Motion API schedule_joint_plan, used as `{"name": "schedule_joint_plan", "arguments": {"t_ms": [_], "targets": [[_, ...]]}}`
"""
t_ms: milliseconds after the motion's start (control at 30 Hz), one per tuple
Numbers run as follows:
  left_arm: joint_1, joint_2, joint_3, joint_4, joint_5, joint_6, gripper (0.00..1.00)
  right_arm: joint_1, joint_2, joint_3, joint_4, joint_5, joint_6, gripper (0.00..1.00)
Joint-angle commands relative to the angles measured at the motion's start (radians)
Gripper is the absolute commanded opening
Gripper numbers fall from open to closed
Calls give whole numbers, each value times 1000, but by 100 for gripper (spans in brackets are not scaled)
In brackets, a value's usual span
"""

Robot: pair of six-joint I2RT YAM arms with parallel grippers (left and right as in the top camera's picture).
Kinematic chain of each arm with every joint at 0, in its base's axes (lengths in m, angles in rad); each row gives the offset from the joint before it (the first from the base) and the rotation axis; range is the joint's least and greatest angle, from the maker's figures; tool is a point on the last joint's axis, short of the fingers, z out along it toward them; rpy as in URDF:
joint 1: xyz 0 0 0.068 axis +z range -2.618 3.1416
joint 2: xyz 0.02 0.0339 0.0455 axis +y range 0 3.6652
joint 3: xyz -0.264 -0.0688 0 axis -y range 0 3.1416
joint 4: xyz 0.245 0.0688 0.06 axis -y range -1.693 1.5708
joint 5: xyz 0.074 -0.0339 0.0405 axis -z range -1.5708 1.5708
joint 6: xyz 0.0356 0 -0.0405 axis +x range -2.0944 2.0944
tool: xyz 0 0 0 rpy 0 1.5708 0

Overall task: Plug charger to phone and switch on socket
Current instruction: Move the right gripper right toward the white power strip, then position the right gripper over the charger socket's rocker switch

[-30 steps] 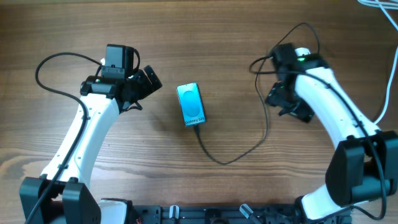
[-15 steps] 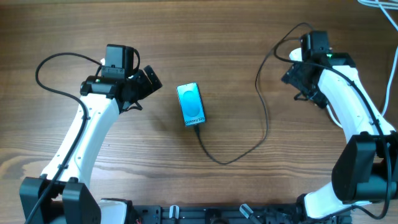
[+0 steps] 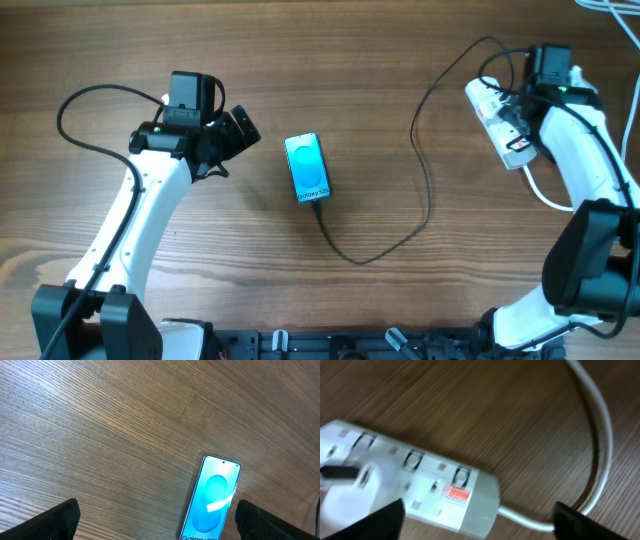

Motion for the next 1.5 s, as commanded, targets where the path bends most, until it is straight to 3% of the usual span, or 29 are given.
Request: {"name": "schedule_joint_plan", "arguments": {"t_ms": [0, 33, 67, 133, 200, 333, 600, 1000, 1267, 1467], "targets": [[5, 4, 6, 3, -10, 16, 100, -64, 44, 16, 39, 55, -28, 86], [5, 4, 6, 3, -10, 16, 100, -77, 47, 16, 44, 54, -50, 86], [5, 4, 6, 3, -10, 16, 100, -91, 47, 16, 50, 54, -76, 100], [5, 4, 6, 3, -10, 16, 100, -116, 47, 16, 68, 53, -195, 100], [5, 4, 6, 3, -10, 16, 100, -122, 47, 16, 70, 37, -218, 100], [5, 4, 6, 3, -10, 16, 100, -162, 47, 19, 174, -194, -403, 100], [5, 4, 6, 3, -10, 16, 100, -310, 60, 42, 198, -609, -507, 100], [5, 4, 6, 3, -10, 16, 100, -283, 224, 34, 243, -592, -531, 100], [5, 4, 6, 3, -10, 16, 100, -283, 230, 34, 333, -551, -573, 100], [5, 4, 6, 3, -10, 16, 100, -267, 232, 34, 310, -549, -583, 100]]}}
